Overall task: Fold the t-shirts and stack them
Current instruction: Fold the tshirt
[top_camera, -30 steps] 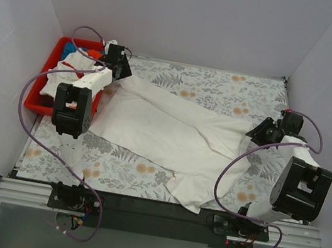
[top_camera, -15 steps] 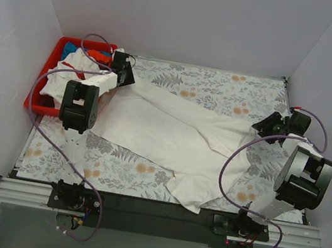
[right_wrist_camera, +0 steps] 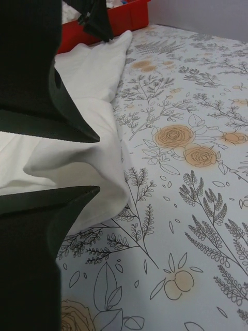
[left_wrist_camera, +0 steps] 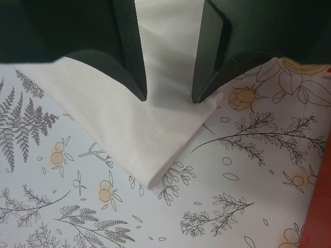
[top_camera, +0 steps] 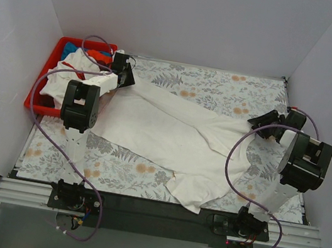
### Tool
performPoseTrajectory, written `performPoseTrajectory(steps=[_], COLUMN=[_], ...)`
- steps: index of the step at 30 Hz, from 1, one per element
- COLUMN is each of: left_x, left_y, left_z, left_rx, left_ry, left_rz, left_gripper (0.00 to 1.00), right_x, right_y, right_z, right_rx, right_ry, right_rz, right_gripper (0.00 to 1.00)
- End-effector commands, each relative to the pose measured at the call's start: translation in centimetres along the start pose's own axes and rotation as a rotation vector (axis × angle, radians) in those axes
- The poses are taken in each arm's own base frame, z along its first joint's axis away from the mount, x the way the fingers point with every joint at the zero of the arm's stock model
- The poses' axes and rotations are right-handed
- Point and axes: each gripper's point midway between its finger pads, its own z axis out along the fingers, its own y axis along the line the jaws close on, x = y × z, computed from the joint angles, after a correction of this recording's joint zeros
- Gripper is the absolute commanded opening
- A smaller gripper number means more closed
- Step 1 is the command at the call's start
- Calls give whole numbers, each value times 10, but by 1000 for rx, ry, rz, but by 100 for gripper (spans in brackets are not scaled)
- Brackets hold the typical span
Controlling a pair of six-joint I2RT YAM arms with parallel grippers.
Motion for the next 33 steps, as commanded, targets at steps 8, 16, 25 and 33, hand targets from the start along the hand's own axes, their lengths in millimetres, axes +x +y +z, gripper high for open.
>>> performPoseTrajectory(steps=[8,16,25,33], left_x=[35,38,47,50], left_y=[18,25,29,30], left_z=[2,0,1,2], left_rx=[-63,-101,-116,-124], left_ry=[94,99,123,130], left_rz=[-24,-38,-51,-57], left_gripper=[39,39,39,39], right_x=[-17,-6,13,23], right_y=[10,-5,-38,-54], right_z=[-1,-26,-27,-35], right_rx=[-39,9,116,190], right_ry=[-74,-115,-124,-162], right_rz=[37,85,142,193], right_gripper=[10,1,1,1])
